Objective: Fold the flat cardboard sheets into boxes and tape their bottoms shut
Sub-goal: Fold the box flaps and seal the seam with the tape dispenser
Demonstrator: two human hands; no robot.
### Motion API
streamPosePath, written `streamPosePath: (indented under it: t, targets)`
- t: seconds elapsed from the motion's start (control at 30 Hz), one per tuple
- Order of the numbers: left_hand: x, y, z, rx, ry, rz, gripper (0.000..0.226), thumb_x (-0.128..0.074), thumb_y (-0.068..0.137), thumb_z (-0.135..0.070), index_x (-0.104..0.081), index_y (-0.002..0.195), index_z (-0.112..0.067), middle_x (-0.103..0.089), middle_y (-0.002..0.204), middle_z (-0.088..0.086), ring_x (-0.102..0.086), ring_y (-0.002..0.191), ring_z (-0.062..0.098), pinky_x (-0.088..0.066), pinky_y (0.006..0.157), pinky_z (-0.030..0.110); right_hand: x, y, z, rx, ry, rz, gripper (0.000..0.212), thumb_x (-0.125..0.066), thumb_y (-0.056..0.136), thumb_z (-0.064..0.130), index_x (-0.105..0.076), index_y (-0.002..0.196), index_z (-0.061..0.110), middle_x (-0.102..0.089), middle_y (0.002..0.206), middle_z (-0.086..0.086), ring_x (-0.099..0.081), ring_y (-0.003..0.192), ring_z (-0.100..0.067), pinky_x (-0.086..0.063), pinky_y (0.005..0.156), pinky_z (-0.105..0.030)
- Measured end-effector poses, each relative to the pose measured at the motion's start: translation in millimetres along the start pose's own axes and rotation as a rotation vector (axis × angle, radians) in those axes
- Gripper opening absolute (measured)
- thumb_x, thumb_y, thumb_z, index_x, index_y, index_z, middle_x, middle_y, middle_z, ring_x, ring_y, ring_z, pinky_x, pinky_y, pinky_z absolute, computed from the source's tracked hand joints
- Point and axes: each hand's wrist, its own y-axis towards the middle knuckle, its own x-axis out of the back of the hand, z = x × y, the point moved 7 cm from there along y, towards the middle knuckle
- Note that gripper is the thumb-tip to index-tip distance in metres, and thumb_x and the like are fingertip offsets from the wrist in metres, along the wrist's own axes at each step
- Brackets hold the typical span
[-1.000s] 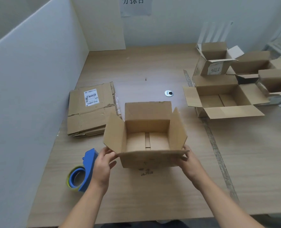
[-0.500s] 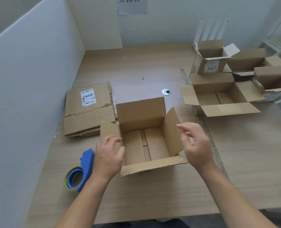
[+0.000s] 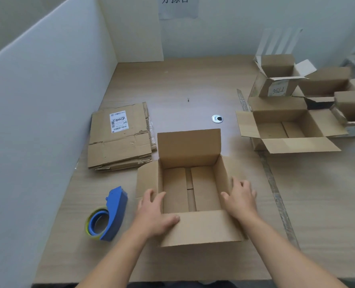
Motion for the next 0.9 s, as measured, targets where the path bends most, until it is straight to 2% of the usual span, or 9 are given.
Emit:
streamPosePath:
  t: [0.1, 0.17, 0.27, 0.37, 0.47, 0.57, 0.77, 0.83, 0.9]
  targets:
    - [-3, 2, 3, -0.034, 0.063, 0.137, 0.097, -0.076, 0.073, -0.06, -0.03, 0.153, -0.031, 0.01, 0.162, -0.009, -0.013, 0.151, 0.025, -0.026, 0.12, 0.044, -3, 7, -6, -0.047, 0.054, 0.026, 0.052, -0.056, 0.095, 0.025, -0.038, 0.143, 0.015, -0.042, 0.135, -0.019, -0.041, 0.122, -0.041, -0.032, 0.104, -0.041]
    - [-3, 3, 6, -0.06, 0.124, 0.162, 0.087, -0.078, 0.073, -0.057, -0.039, 0.146, -0.03, 0.01, 0.161, -0.008, -0.015, 0.15, 0.025, -0.028, 0.12, 0.042, -6, 11, -6, -0.048, 0.087, 0.067, 0.048, -0.053, 0.095, 0.019, -0.039, 0.141, 0.014, -0.05, 0.128, -0.021, -0.047, 0.118, -0.04, -0.037, 0.098, -0.038]
    - [-6, 4, 9, -0.111, 0.195, 0.115, 0.053, -0.075, 0.079, -0.055, -0.056, 0.119, -0.027, 0.006, 0.162, -0.003, -0.016, 0.148, 0.025, -0.027, 0.119, 0.038, -6, 13, -1, 0.031, 0.068, 0.105, 0.041, -0.048, 0.093, 0.012, -0.042, 0.134, 0.009, -0.057, 0.12, -0.021, -0.05, 0.112, -0.037, -0.039, 0.084, -0.036]
    - [-13, 5, 8, -0.162, 0.255, 0.062, 0.034, -0.069, 0.087, -0.048, -0.052, 0.104, -0.023, 0.006, 0.163, 0.004, -0.015, 0.148, 0.027, -0.025, 0.117, 0.034, -3, 13, -1, 0.09, 0.059, 0.119, 0.042, -0.049, 0.094, 0.013, -0.042, 0.135, 0.009, -0.059, 0.119, -0.018, -0.051, 0.111, -0.034, -0.04, 0.084, -0.036]
    - [-16, 6, 0, -0.189, 0.316, -0.061, 0.028, -0.064, 0.093, -0.036, -0.041, 0.095, -0.02, -0.002, 0.162, 0.011, -0.024, 0.144, 0.03, -0.037, 0.109, 0.034, -3, 10, -3, 0.096, 0.117, 0.128, 0.036, -0.046, 0.092, 0.011, -0.046, 0.128, 0.011, -0.061, 0.109, -0.015, -0.055, 0.099, -0.033, -0.046, 0.08, -0.038]
    - [-16, 8, -6, -0.218, 0.322, -0.13, 0.024, -0.059, 0.097, -0.027, -0.038, 0.091, -0.017, -0.01, 0.161, 0.014, -0.029, 0.143, 0.031, -0.042, 0.106, 0.034, -5, 5, -6, 0.068, 0.158, 0.124, 0.027, -0.043, 0.09, 0.008, -0.047, 0.117, 0.01, -0.059, 0.097, -0.013, -0.055, 0.087, -0.032, -0.048, 0.074, -0.041]
    - [-19, 11, -1, -0.25, 0.301, -0.133, 0.026, -0.059, 0.097, -0.027, -0.036, 0.089, -0.019, -0.011, 0.162, 0.014, -0.029, 0.144, 0.03, -0.044, 0.107, 0.034, -5, 8, -17, 0.084, 0.201, 0.128, 0.022, -0.046, 0.092, 0.013, -0.05, 0.114, 0.012, -0.062, 0.093, -0.011, -0.057, 0.084, -0.032, -0.05, 0.077, -0.046]
    - [-19, 10, -1, -0.245, 0.292, -0.11, 0.028, -0.061, 0.096, -0.033, -0.036, 0.091, -0.02, -0.008, 0.162, 0.012, -0.028, 0.144, 0.029, -0.043, 0.108, 0.033, -3, 10, -14, 0.085, 0.182, 0.138, 0.026, -0.049, 0.093, 0.016, -0.051, 0.119, 0.013, -0.064, 0.099, -0.011, -0.058, 0.09, -0.033, -0.05, 0.08, -0.043]
    - [-17, 9, 0, -0.238, 0.286, -0.08, 0.029, -0.061, 0.095, -0.039, -0.038, 0.095, -0.022, 0.0, 0.163, 0.008, -0.021, 0.147, 0.027, -0.039, 0.111, 0.033, 1, 13, -6, 0.097, 0.064, 0.12, 0.038, -0.053, 0.095, 0.027, -0.048, 0.131, 0.015, -0.061, 0.117, -0.012, -0.056, 0.107, -0.034, -0.049, 0.087, -0.04]
